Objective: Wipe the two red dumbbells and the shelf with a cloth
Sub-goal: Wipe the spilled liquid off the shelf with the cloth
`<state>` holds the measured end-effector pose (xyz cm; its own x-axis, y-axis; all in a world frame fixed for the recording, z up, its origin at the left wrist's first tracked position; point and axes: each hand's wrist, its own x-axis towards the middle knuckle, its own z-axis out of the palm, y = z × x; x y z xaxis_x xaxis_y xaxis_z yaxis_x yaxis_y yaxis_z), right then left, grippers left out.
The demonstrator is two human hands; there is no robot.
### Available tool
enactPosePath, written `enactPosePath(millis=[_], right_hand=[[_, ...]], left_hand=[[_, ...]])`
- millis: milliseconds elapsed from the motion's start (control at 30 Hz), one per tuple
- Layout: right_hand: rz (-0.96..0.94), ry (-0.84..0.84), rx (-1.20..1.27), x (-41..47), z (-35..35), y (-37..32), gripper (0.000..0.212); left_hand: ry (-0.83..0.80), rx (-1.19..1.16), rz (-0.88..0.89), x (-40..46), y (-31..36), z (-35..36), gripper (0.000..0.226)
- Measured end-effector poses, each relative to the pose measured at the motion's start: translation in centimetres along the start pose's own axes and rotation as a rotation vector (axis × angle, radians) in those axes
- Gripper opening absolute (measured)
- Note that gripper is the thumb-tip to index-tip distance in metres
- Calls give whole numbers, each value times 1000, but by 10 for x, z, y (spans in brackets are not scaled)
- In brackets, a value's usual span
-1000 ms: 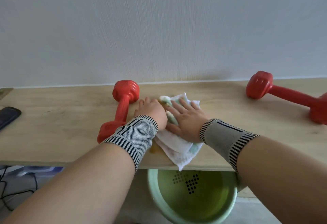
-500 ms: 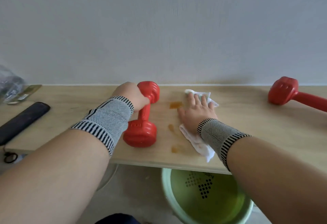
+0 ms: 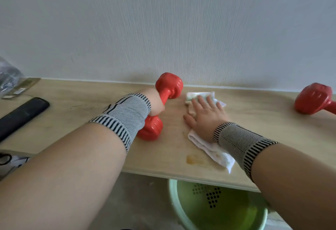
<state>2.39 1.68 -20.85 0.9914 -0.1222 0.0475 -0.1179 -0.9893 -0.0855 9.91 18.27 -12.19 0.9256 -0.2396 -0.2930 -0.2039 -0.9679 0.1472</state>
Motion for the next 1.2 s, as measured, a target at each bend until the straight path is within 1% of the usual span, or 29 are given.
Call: enactPosePath(millis=[33,100,167,233,300,367,433,467,500,533,600,667,700,733,767,833,867,933,1000,1033,1100,1133,1200], right_hand=[[73,-2,-9,7,1,3,71],[149,-9,-12,19,4,3,73],[175,-36,6,25,3,1,73],[152,-85,4,24,1,-5,73],[37,-110,-33,12,-2,-20,70],[-174,-98,-36,-9,-6,-38,65],[-348,-121,-24,-29,-7,-43,61],[-367,-131,-10,-33,-7,-38,60],[-331,-117,7,-34,-7,-31,60],[-247,-83,10,-31,-6,-23,60],[-30,-23,-35,-23,-4,-15,63],[106,-36,-53,-16,-3,-26,70],[125,-51,-45,-12,-2,-37,73],[106,-64,-39,-10,-1,-51,75],[49,-73,-43,-9,-1,-65,75],[-139,-82,-74,-12,1,-95,74],[-230,-91,-72,-17,2,-107,70],[-357,-105,-23,-30,3,-119,64],[-402,-132,4,-43,-1,-108,62],[-386,-144,10,-47,-2,-94,62],[-247,-136,31,-56,-6,-59,62],[-139,-106,27,-58,-6,-39,62],[79,-48,-94,-62,-6,-7,61]], left_hand=[[22,55,7,3,0,0,28],[76,133,7,6,-4,2,21],[154,202,20,5,-11,4,18],[228,249,22,3,-17,6,17],[266,255,-11,2,-22,7,15],[265,236,-60,0,-26,8,11],[274,210,-96,-1,-31,9,19],[280,207,-99,-2,-34,11,24],[288,212,-96,-4,-37,11,26],[296,217,-94,-7,-41,11,27],[311,196,-99,-14,-50,10,27],[335,117,-124,-20,-60,9,29],[347,62,-137,-23,-65,9,32],[356,0,-143,-26,-69,10,35],[362,-66,-146,-27,-72,12,39],[369,-171,-153,-33,-76,19,47],[385,-177,-153,-36,-75,22,49],[473,-108,-111,-42,-70,28,51],[602,-70,20,-47,-58,31,47],[645,-87,100,-49,-52,31,44],[651,-150,250,-55,-38,34,40],[624,-163,308,-59,-32,36,40],[523,-144,362,-67,-24,42,42]])
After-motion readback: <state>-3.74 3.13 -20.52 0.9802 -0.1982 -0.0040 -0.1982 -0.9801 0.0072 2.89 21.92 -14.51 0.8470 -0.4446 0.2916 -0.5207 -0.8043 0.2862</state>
